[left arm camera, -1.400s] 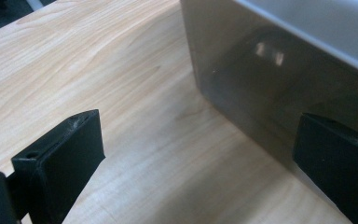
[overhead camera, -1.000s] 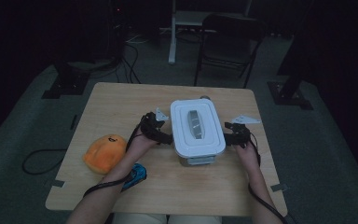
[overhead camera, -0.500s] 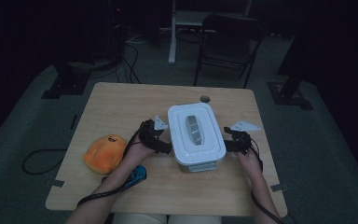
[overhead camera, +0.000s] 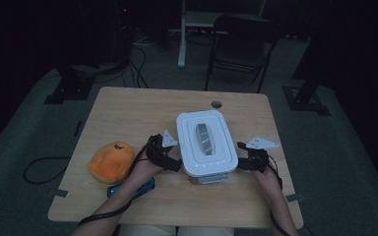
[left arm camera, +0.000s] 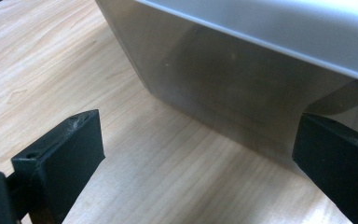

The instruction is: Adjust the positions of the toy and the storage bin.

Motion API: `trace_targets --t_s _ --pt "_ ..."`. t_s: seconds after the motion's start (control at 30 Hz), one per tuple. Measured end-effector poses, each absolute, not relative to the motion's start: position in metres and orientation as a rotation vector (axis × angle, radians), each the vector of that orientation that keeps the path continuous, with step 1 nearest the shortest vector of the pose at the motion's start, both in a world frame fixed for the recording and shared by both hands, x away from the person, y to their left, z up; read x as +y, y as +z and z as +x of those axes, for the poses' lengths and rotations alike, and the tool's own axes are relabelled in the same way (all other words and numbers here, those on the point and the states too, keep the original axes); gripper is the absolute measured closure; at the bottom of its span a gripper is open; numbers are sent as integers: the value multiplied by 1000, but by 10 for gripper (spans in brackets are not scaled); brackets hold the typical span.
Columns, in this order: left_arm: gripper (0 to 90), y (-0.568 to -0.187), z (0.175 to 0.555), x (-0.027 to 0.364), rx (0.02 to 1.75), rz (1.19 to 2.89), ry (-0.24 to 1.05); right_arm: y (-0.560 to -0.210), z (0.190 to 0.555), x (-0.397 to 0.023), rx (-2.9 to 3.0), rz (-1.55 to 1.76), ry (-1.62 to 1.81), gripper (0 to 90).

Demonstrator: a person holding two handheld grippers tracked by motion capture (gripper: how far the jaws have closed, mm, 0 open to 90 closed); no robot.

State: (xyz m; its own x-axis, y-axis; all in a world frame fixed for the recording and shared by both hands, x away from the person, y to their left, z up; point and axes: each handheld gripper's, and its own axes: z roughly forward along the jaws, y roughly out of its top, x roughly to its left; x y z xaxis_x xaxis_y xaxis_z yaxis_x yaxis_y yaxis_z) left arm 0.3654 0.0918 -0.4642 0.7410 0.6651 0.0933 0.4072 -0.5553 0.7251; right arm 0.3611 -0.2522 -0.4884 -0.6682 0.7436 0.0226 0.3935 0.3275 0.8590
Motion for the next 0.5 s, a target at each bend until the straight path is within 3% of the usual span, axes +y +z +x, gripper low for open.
trace_targets --t_s 0.13,0.3,0.5 --pt "23 -468 365 95 791 2227 437 -491 358 -256 2211 1009 1294 294" --pt "23 -475 381 104 854 2190 452 -507 370 -258 2199 1103 1256 192" --pt "23 -475 402 110 920 2166 460 -514 391 -263 2136 1225 1294 169"
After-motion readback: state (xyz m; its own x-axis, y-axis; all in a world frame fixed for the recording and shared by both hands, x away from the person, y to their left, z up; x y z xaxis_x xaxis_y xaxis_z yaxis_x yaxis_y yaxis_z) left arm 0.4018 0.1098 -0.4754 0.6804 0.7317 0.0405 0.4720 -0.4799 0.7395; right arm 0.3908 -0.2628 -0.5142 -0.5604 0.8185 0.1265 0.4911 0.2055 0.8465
